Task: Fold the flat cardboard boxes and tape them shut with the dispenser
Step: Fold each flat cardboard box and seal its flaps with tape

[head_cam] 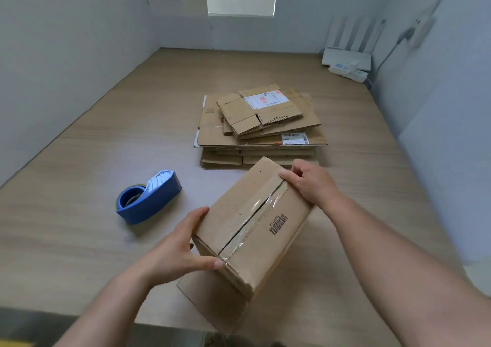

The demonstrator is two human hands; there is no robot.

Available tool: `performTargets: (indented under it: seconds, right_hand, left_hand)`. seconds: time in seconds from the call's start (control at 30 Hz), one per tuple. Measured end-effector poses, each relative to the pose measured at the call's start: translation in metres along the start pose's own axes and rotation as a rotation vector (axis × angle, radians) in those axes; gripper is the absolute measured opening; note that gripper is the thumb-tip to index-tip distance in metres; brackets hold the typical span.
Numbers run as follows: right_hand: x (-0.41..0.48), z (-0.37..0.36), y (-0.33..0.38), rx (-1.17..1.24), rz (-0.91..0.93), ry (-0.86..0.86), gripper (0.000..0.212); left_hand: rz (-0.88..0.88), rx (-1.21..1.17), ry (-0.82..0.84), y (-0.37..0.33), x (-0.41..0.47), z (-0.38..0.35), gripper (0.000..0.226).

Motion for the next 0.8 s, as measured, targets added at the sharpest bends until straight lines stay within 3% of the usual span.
performTargets:
  seconds: [0.1, 0.2, 0.3, 0.5, 0.8]
  right_hand:
    - [0.001, -0.006, 0.017, -0.074, -0.04, -0.119, 0.044]
    - [-0.004, -0.016, 0.031, 0.003, -0.147, -0.205, 0.085]
    - [-0.018, -0.022, 0.029, 0.135, -0.307, -0.124, 0.116]
    - [-0.061, -0.025, 0.014, 0.296, -0.267, 0.01, 0.115]
    - [-0.117, -0.023, 0.001, 0.291, -0.302, 0.086, 0.123]
  left_hand:
    - [0.031, 0.152, -0.17, -0.009, -0.011, -0.021, 0.126]
    - [0.032, 0.319, -0.274, -0.025, -0.021, -0.044, 0.125]
    - [0.042, 0.382, -0.334, -0.031, -0.024, -0.054, 0.12]
    - [0.033, 0.427, -0.402, -0.053, -0.012, -0.075, 0.115]
    - [0.033, 0.393, -0.407, -0.064, 0.018, -0.082, 0.116]
Point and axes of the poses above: each hand's wrist, its own x-axis towards the middle knuckle, its own z-axis out of the back of the hand, y = z × x, the point moved 3 cm from there along x, towards the middle knuckle, and after that the axes turned 1 degree about -x, right-handed, at the moved point
